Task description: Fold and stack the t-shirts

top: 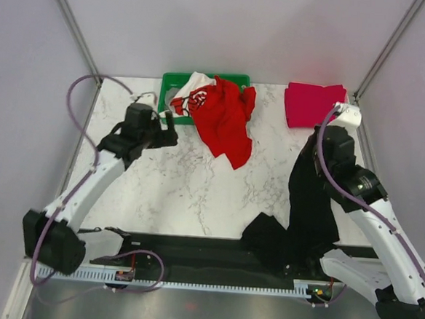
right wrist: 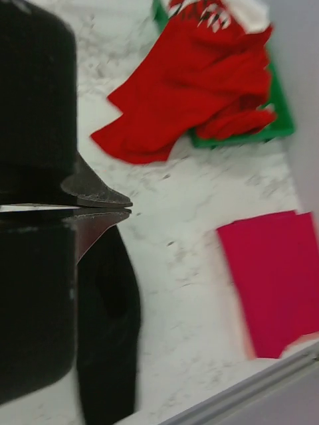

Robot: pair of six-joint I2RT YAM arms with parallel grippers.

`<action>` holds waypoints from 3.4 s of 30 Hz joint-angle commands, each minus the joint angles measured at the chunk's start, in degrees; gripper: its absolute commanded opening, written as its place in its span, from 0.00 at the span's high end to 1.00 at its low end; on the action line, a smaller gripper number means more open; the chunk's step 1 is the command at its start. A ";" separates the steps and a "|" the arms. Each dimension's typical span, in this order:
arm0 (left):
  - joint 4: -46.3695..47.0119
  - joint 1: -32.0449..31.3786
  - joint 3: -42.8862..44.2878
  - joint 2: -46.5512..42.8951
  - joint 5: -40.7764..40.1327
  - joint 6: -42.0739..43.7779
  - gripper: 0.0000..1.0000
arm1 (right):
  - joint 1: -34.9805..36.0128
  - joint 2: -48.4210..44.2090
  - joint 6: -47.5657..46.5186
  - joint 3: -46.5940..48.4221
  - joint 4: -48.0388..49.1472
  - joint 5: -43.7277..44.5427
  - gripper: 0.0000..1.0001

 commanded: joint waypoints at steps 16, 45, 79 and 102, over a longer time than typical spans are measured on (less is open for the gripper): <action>-4.69 4.63 62.92 68.52 -19.49 21.31 0.03 | 0.08 -12.14 8.07 -18.41 -5.49 -12.86 1.00; 6.03 35.57 17.00 47.99 24.27 -24.39 0.98 | 0.16 -13.98 7.63 -19.03 -6.89 -17.70 1.00; 9.37 46.12 8.55 29.81 21.17 -34.24 0.00 | 0.08 -4.68 6.14 -5.88 -10.24 -19.10 1.00; -7.67 38.22 -3.86 -16.80 21.10 -11.75 0.04 | 2.92 6.17 9.20 14.91 -21.04 23.12 0.41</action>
